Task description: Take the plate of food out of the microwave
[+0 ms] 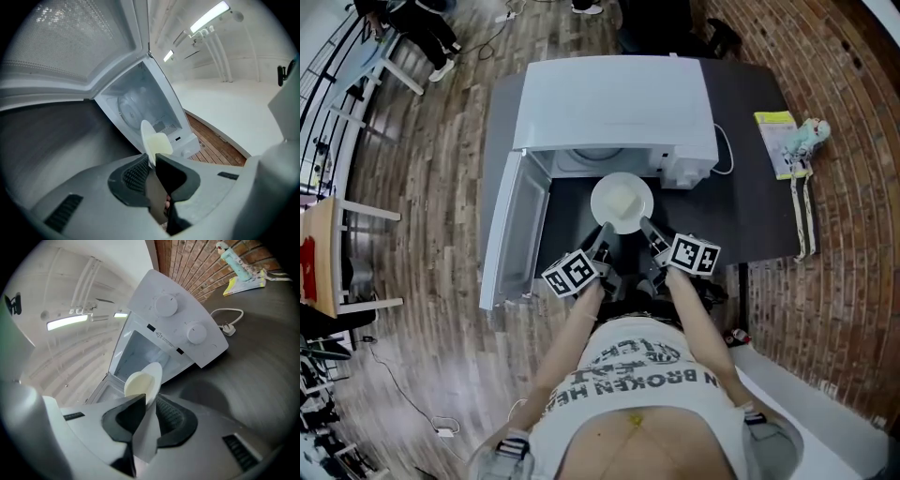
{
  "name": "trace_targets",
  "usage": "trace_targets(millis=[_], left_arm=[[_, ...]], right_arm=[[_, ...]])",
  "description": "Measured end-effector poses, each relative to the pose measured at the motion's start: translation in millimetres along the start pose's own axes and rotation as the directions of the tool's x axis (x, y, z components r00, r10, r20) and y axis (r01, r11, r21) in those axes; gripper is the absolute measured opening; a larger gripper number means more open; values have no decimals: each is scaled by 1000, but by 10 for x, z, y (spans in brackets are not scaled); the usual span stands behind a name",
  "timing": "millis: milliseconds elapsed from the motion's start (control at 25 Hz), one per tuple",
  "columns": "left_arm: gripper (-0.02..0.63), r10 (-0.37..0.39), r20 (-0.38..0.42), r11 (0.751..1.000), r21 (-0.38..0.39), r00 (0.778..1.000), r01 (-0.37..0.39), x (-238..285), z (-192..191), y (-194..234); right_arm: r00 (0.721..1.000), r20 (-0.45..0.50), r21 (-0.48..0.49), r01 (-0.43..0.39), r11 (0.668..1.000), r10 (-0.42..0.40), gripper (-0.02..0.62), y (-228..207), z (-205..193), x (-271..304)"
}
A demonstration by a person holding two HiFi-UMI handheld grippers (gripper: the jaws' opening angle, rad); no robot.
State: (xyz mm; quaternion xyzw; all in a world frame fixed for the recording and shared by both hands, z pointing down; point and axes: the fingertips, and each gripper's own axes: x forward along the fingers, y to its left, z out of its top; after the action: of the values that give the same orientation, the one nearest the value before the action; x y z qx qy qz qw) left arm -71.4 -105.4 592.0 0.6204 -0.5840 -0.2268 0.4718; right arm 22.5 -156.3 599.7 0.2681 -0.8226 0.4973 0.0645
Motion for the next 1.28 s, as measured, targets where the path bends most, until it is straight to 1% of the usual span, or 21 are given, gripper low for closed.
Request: trace_targets(millis=[160,440,600,680,800,960,1080,1280], left_arm=[[51,22,22,1000,15,1000,-23,-165,-172,-17],[51,51,65,999,5,997,-51,-457,-467,-55],[51,44,88,999,-8,995,-44,-577,-568,-117],[51,52,92,999,-14,994,-51,-631,-600,-118],[51,68,95,998,3,993,-68,-682,-622,-72],[51,48,94,999,-22,994,-46,-680,-631,-126],[51,44,89,999,-27,995,-42,-714,-590,-115],[51,52,87,999,-3,995,-52,-831,-469,-35]], right_arm=[[999,-31,-12,-17,1000,16,67,2,-130,-154],[997,-69,-28,-42,999,40,67,15,-361,-424],[995,-85,-35,-63,997,60,66,39,-454,-520],[993,-94,-32,-72,997,69,67,51,-504,-542],[993,-97,-31,-75,997,72,66,67,-553,-571],[994,-87,-36,-66,997,63,66,75,-547,-595],[995,-82,-31,-65,997,62,66,122,-565,-570],[996,-65,-22,-64,998,62,66,254,-632,-502]])
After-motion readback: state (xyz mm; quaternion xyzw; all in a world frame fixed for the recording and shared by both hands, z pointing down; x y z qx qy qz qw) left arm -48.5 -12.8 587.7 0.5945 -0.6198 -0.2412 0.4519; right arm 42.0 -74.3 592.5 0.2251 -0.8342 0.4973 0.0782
